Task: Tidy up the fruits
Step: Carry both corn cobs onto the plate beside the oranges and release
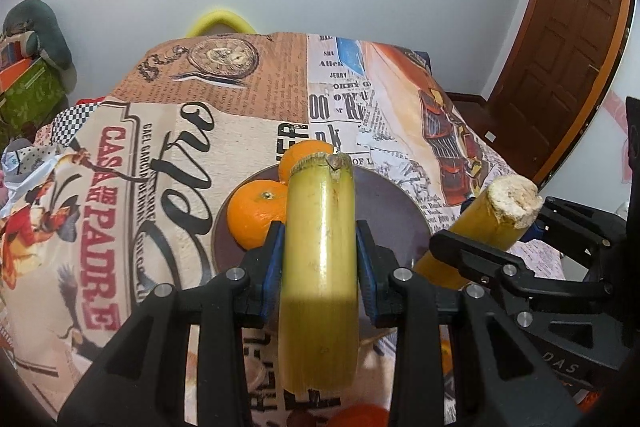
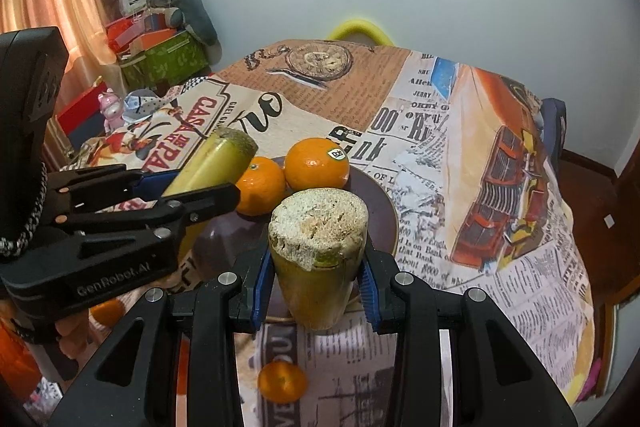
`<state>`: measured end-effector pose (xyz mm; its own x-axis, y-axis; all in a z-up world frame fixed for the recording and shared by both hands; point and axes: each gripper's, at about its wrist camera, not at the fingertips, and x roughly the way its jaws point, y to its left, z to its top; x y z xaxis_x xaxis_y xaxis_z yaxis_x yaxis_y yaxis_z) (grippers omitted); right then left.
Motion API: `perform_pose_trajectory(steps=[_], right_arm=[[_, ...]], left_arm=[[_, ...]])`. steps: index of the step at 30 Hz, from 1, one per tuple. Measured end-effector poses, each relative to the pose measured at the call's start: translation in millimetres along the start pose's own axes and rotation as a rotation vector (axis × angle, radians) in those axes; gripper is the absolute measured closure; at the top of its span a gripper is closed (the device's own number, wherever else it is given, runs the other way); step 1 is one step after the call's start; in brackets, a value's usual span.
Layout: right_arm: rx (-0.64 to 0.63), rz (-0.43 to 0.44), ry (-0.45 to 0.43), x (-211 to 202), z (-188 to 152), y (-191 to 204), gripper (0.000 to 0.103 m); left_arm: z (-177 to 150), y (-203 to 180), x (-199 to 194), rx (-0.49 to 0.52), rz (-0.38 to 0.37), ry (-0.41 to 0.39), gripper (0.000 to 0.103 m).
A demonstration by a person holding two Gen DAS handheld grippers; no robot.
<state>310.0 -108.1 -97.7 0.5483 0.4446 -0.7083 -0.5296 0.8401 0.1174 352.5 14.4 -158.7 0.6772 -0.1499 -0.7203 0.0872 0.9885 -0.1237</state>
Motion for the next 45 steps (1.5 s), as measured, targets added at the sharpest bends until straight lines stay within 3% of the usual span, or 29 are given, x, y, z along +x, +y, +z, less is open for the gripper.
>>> perform_pose_trajectory(steps=[12,23,28,45], right_arm=[[0.057,0.051,-0.008,30.2,14.9,-21.1,0.069],[0.095,0.045,0.02,49.9,15.8,-36.9,0.063],[0.105,0.033,0.038,56.3,11.8,-42.4,0.06],[0.045,0.019,0.043,34.9,9.0,-22.5,0.058]], left_arm=[[12.1,4.8,38.3,-0.021,0.007,0.042,0.069],[20.6,5.5,52.4,-0.017,0.014,0.048,0.069],[24.5,5.3,44.5,-0.028,-0.021,0.025,0.069],[17.5,14.6,3.6,-0.021,0.031,-0.011,0.069]])
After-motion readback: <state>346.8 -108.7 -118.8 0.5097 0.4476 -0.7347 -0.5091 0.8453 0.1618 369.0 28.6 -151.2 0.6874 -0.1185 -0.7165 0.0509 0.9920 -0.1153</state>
